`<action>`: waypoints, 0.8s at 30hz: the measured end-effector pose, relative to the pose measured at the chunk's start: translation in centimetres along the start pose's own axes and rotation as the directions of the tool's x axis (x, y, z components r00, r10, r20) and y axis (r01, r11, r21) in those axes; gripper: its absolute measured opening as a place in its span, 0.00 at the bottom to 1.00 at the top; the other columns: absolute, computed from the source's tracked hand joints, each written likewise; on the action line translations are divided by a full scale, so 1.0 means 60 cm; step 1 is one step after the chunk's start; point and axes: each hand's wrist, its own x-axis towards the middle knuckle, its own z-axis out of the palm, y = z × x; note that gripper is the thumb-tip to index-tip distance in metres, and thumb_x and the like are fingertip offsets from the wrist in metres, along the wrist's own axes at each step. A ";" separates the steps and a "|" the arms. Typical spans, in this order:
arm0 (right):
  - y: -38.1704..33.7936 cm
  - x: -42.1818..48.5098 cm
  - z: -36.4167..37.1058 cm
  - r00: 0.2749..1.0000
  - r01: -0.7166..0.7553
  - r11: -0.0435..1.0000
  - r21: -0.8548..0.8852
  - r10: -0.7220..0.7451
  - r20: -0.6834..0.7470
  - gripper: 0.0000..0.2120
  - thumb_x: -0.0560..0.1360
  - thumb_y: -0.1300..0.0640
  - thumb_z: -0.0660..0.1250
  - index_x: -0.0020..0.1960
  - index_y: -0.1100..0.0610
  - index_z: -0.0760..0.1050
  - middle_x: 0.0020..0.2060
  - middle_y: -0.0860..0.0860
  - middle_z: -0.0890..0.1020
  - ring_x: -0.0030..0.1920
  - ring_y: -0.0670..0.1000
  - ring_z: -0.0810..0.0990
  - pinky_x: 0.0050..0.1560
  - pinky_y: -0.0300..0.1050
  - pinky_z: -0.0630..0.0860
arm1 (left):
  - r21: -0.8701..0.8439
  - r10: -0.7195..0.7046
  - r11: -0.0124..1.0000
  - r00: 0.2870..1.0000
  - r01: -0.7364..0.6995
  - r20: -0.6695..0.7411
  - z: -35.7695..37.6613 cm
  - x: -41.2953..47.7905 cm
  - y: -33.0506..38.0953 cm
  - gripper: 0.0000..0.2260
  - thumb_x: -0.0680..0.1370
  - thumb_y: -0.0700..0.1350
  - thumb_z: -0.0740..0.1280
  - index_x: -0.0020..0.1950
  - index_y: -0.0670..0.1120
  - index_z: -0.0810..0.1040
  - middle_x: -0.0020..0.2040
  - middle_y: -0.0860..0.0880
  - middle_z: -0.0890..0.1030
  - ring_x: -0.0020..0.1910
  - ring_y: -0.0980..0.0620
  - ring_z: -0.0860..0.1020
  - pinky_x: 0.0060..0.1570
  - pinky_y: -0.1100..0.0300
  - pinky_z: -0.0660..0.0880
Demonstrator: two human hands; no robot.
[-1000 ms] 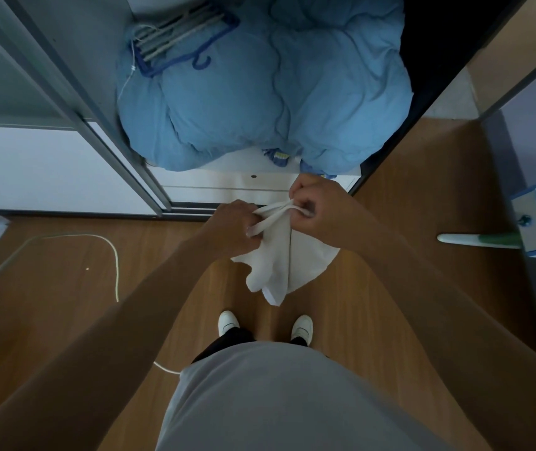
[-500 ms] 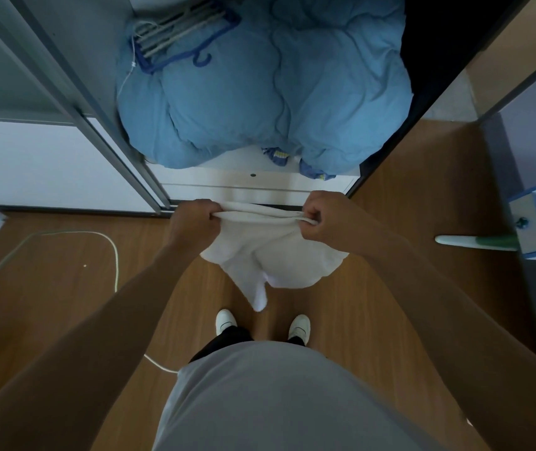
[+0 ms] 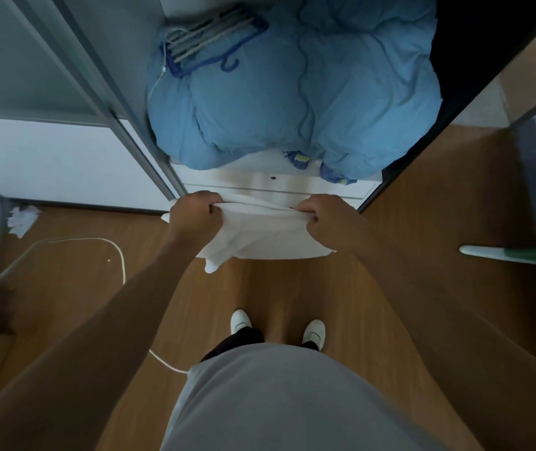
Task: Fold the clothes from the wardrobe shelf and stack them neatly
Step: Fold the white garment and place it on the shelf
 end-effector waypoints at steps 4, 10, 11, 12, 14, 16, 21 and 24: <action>-0.027 0.014 -0.002 1.000 -0.011 0.998 0.057 0.011 0.015 0.20 0.71 0.74 0.59 0.54 0.62 0.84 0.48 0.60 0.84 0.49 0.57 0.81 0.48 0.45 0.77 | -0.018 0.050 0.999 0.999 -0.049 0.016 -0.007 0.014 0.000 0.18 0.70 0.41 0.56 0.46 0.43 0.85 0.43 0.46 0.85 0.44 0.46 0.78 0.44 0.58 0.70; -0.063 0.026 -0.004 0.995 -0.010 0.944 0.330 0.043 -0.091 0.09 0.72 0.67 0.63 0.39 0.70 0.80 0.28 0.55 0.74 0.25 0.44 0.69 0.24 0.30 0.63 | 0.120 0.285 0.943 0.940 -0.310 0.190 -0.025 0.015 -0.038 0.11 0.66 0.37 0.59 0.33 0.36 0.79 0.30 0.40 0.79 0.33 0.39 0.75 0.38 0.50 0.74; -0.070 0.028 -0.002 0.998 -0.009 0.951 0.309 0.026 -0.050 0.10 0.72 0.63 0.65 0.40 0.72 0.79 0.29 0.54 0.71 0.27 0.46 0.68 0.24 0.32 0.62 | 0.134 0.275 0.943 0.940 -0.305 0.203 -0.024 0.011 -0.043 0.10 0.66 0.37 0.59 0.32 0.36 0.79 0.30 0.40 0.79 0.33 0.39 0.75 0.39 0.49 0.75; -0.078 0.030 0.002 1.000 -0.011 0.965 0.261 0.008 0.015 0.13 0.71 0.59 0.68 0.40 0.71 0.79 0.29 0.53 0.69 0.28 0.46 0.67 0.25 0.34 0.61 | 0.143 0.260 0.945 0.942 -0.293 0.211 -0.022 0.006 -0.049 0.10 0.65 0.37 0.59 0.32 0.36 0.80 0.30 0.40 0.79 0.34 0.39 0.75 0.40 0.49 0.75; -0.092 0.031 0.010 0.986 -0.040 0.992 0.121 0.020 0.163 0.17 0.69 0.50 0.74 0.33 0.63 0.76 0.25 0.47 0.67 0.25 0.45 0.66 0.25 0.35 0.61 | 0.161 0.221 0.952 0.950 -0.259 0.222 -0.013 -0.005 -0.065 0.10 0.67 0.35 0.61 0.36 0.38 0.83 0.33 0.41 0.81 0.37 0.38 0.77 0.45 0.48 0.76; -0.102 0.035 0.018 0.964 -0.075 0.997 0.000 0.072 0.254 0.19 0.70 0.49 0.75 0.30 0.55 0.71 0.24 0.45 0.68 0.25 0.44 0.67 0.27 0.38 0.62 | 0.180 0.173 0.959 0.957 -0.218 0.234 -0.004 -0.013 -0.080 0.10 0.71 0.33 0.65 0.43 0.40 0.86 0.40 0.42 0.84 0.46 0.39 0.79 0.53 0.47 0.73; -0.117 0.037 0.022 0.930 -0.032 0.992 -0.120 0.073 0.359 0.10 0.75 0.53 0.72 0.36 0.51 0.77 0.30 0.47 0.76 0.32 0.46 0.72 0.33 0.41 0.66 | 0.093 0.081 0.991 0.977 -0.101 0.196 0.000 -0.023 -0.099 0.10 0.74 0.35 0.64 0.45 0.42 0.86 0.44 0.45 0.84 0.47 0.47 0.77 0.56 0.49 0.74; -0.121 0.035 0.016 0.934 -0.013 0.993 -0.117 0.053 0.353 0.06 0.76 0.55 0.72 0.40 0.50 0.80 0.34 0.44 0.78 0.37 0.46 0.75 0.36 0.40 0.69 | -0.047 0.016 0.999 0.987 -0.008 0.157 -0.009 -0.014 -0.100 0.12 0.77 0.34 0.61 0.46 0.40 0.84 0.44 0.43 0.84 0.43 0.49 0.76 0.52 0.50 0.77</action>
